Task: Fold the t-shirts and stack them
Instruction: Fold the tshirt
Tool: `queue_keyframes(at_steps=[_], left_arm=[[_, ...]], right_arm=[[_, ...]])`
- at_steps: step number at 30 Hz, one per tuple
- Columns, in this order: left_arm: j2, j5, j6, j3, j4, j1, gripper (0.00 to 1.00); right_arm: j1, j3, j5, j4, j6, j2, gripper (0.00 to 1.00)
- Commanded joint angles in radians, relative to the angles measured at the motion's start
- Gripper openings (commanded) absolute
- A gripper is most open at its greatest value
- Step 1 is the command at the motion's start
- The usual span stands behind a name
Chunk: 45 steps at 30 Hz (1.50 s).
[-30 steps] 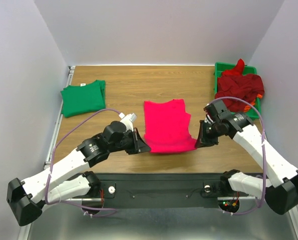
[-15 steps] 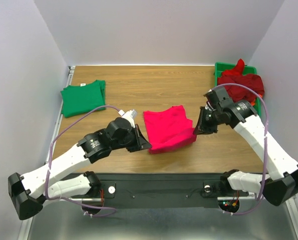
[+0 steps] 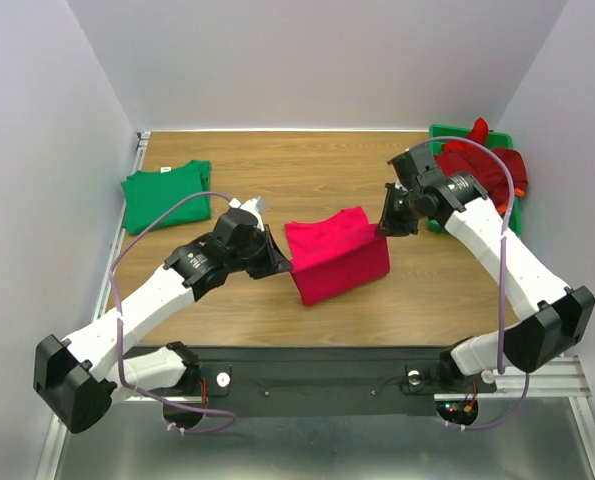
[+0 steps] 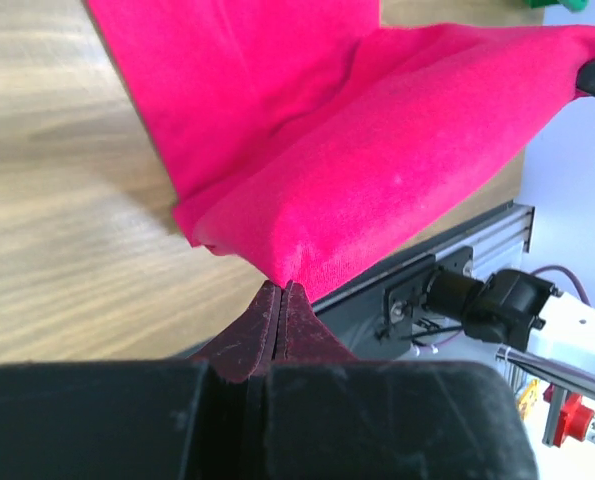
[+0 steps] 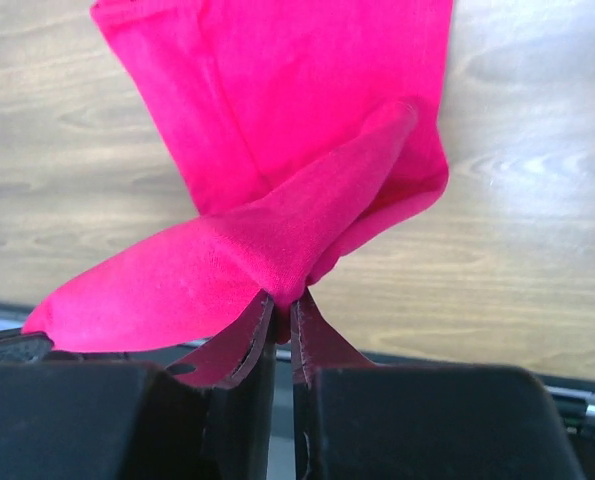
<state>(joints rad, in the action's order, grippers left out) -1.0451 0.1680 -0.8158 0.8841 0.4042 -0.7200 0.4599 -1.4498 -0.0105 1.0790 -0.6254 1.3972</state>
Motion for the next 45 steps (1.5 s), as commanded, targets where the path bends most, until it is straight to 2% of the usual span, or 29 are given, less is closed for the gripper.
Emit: queue_keyframes(at_steps=[1, 16, 29, 39, 40, 41, 42, 43, 44, 45], left_arm=[[-0.038, 0.057, 0.073, 0.052, -0.044, 0.042, 0.00], [-0.231, 0.108, 0.170, 0.165, -0.090, 0.162, 0.00], [-0.398, 0.133, 0.205, 0.251, -0.134, 0.208, 0.00], [-0.539, 0.087, 0.218, 0.329, -0.178, 0.251, 0.00], [-0.576, 0.065, 0.228, 0.382, -0.186, 0.270, 0.00], [-0.602, 0.051, 0.237, 0.435, -0.162, 0.283, 0.10], [-0.663, 0.003, 0.262, 0.584, -0.128, 0.307, 0.55], [-0.696, 0.002, 0.262, 0.585, -0.084, 0.307, 0.71], [-0.725, -0.065, 0.297, 0.772, -0.038, 0.318, 0.92], [-0.772, -0.102, 0.319, 0.864, 0.043, 0.321, 0.98]], right_arm=[[0.005, -0.066, -0.091, -0.057, 0.038, 0.034, 0.00], [0.002, -0.265, -0.175, -0.105, 0.116, 0.272, 0.00], [-0.027, -0.320, -0.220, -0.156, 0.191, 0.414, 0.00], [-0.073, -0.365, -0.236, -0.237, 0.220, 0.516, 0.00], [-0.082, -0.403, -0.233, -0.275, 0.227, 0.549, 0.04], [-0.104, -0.450, -0.233, -0.284, 0.228, 0.577, 0.12], [-0.116, -0.565, -0.220, -0.284, 0.230, 0.623, 0.43], [-0.127, -0.566, -0.207, -0.280, 0.230, 0.623, 0.57], [-0.133, -0.639, -0.200, -0.277, 0.228, 0.643, 0.66], [-0.141, -0.747, -0.197, -0.278, 0.227, 0.657, 0.89]])
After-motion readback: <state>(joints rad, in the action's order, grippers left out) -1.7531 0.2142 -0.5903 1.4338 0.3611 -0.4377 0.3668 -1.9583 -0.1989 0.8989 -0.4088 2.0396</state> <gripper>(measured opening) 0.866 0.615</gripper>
